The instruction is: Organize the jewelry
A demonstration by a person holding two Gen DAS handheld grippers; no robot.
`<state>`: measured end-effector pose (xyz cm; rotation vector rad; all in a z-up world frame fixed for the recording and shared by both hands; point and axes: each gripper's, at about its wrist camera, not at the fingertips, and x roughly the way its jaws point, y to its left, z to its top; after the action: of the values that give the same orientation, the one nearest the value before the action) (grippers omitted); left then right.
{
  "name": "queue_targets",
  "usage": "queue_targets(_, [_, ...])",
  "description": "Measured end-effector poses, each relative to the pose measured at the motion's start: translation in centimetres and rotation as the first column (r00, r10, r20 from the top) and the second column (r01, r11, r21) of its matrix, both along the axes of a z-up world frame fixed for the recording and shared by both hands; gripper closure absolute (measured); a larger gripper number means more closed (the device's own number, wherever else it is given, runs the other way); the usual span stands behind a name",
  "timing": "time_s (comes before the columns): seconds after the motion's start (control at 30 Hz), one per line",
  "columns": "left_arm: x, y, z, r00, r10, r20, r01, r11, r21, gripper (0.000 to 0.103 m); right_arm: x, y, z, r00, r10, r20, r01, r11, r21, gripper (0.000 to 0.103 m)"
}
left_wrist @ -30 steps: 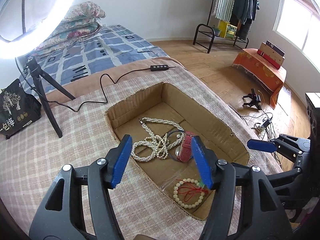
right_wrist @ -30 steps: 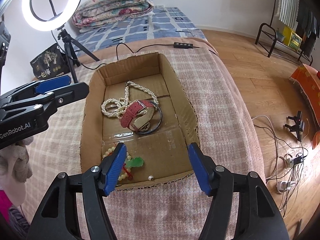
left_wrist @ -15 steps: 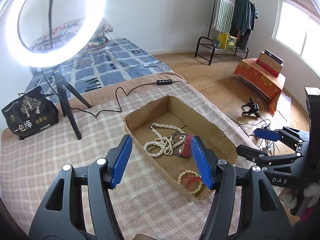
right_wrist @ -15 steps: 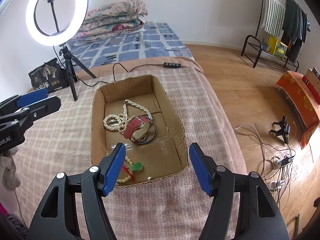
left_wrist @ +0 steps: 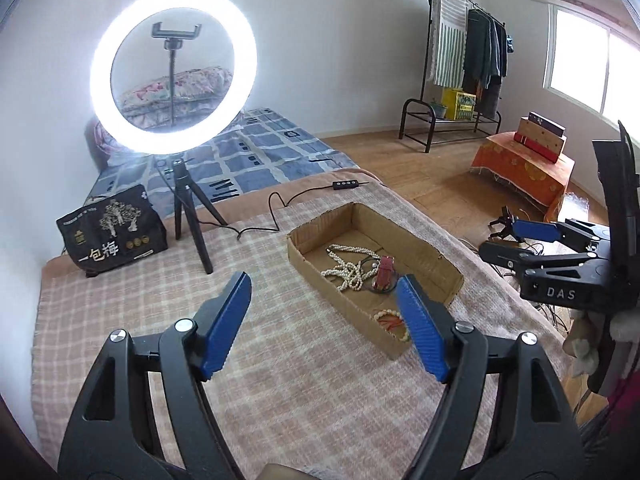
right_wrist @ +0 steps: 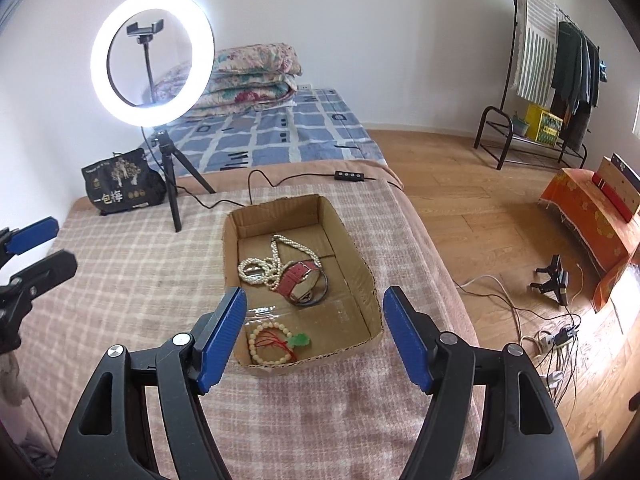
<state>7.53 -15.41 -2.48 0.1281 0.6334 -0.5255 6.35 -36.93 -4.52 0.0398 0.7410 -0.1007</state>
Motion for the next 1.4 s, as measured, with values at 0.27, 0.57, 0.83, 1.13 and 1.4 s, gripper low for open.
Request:
queue_targets(0.27, [-3.6,1.6,0.3,0.999,0.017,0.029,-0.017,1.0,0.019,0.013,-2.3,1.9,0.6,0.999,0.015,0.05,-0.014,0.999,-0.033,0.032])
queue_targets(0.57, [-6.5,2.3,1.1,0.993,0.042,0.114,-0.043,0.999,0.011,0.001,-4.1,3.6,0.5,0.995,0.021,0.101,-0.011,0.995,-0.096,0.031])
queue_targets(0.83, [-7.7,1.9,1.3,0.994,-0.001,0.113,0.0,1.0,0.01,0.0,-4.7,3.0,1.3,0.986,-0.008,0.164,0.022,0.996,-0.082,0.024])
queue_targets(1.13, [-7.7,2.4,1.1,0.994,0.028,0.106,-0.03,0.999,0.019,0.0,-4.4,3.0,1.0,0.986,-0.017,0.168,0.033,0.995,-0.089,0.023])
queue_targets(1.4, [-7.7,2.5,0.8,0.995,0.034,0.097,-0.037,0.999,0.026,0.0,-4.3,3.6,0.7,0.987,-0.01,0.159,0.028,0.993,-0.112,0.023])
